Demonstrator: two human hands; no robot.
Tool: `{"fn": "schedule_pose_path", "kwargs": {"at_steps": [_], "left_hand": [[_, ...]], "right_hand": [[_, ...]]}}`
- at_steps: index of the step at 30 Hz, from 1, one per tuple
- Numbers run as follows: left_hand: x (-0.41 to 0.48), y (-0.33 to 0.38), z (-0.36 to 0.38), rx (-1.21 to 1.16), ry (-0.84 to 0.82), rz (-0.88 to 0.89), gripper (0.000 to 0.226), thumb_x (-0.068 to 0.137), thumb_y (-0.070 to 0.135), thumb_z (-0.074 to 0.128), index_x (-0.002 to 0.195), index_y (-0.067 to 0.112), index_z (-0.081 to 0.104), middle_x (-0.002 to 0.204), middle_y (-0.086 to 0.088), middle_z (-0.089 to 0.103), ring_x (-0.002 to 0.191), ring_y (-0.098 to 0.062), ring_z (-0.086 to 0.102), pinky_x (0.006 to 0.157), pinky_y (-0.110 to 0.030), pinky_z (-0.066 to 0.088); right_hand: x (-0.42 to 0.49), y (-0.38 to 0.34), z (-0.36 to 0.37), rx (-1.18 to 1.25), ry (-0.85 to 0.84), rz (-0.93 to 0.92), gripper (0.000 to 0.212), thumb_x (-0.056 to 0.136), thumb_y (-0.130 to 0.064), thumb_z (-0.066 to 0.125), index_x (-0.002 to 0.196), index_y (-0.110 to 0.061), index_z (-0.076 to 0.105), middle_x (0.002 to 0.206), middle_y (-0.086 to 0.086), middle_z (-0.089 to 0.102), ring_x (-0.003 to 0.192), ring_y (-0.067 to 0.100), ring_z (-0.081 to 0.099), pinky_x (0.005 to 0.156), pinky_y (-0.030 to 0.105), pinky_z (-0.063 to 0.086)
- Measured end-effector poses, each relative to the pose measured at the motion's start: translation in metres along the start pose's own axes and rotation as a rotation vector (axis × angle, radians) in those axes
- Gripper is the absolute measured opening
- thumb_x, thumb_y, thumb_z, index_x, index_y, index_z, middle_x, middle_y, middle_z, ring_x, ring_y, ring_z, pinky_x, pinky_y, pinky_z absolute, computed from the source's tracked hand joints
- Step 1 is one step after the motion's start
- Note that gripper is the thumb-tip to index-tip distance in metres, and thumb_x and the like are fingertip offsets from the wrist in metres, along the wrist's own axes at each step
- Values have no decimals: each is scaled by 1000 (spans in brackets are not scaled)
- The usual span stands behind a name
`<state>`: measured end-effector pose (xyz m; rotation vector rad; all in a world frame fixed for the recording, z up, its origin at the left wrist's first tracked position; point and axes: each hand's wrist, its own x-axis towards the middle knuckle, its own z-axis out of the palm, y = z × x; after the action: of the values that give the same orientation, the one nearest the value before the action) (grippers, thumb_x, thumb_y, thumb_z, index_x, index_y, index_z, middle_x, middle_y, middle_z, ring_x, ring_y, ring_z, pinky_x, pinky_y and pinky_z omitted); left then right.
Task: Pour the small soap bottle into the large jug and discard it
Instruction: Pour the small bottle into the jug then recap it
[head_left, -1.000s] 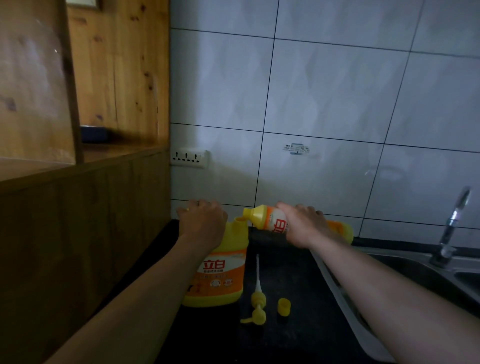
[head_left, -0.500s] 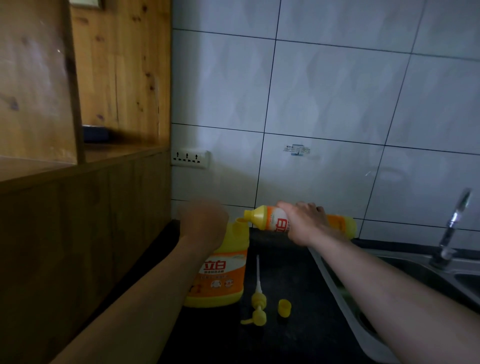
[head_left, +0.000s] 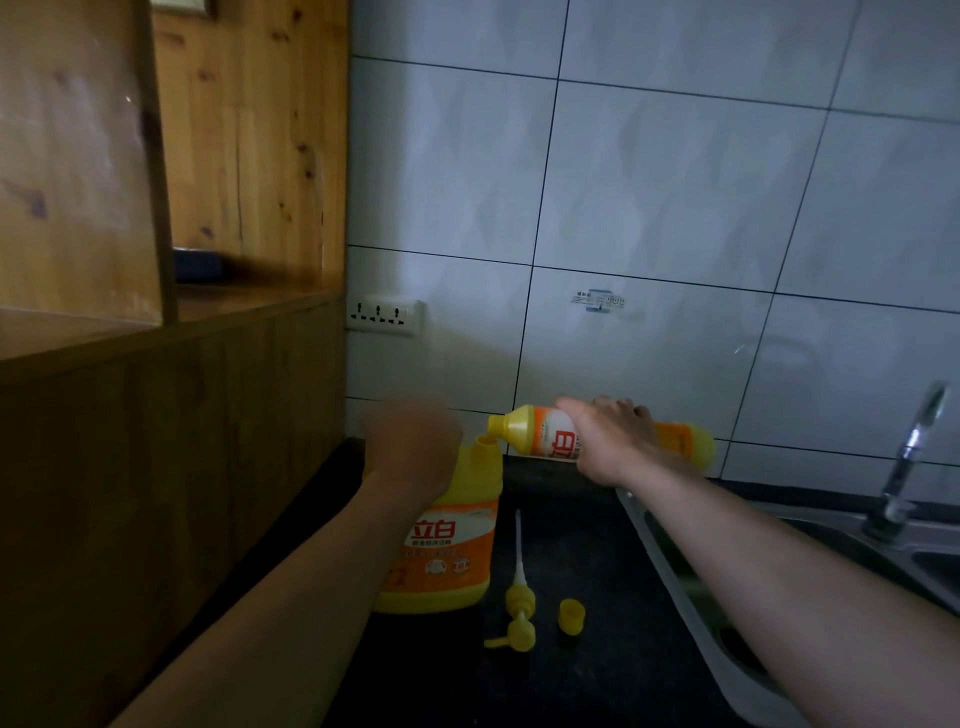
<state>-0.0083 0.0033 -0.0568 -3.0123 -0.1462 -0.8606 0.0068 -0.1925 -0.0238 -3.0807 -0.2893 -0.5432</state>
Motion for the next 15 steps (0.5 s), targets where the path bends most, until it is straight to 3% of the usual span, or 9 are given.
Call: {"fn": "schedule_pose_path", "kwargs": {"at_steps": [15], "left_hand": [[-1,0,-1,-5,-6,-6,25,97,24,36,106,9,53,112,-13,60,108,-33,51,93,-50,39]], "right_hand": [[3,-4,-6,-54,8,-9,52,78,-12,70,120,-32,48,115,9,58,112,34,51,98,48,39]]}}
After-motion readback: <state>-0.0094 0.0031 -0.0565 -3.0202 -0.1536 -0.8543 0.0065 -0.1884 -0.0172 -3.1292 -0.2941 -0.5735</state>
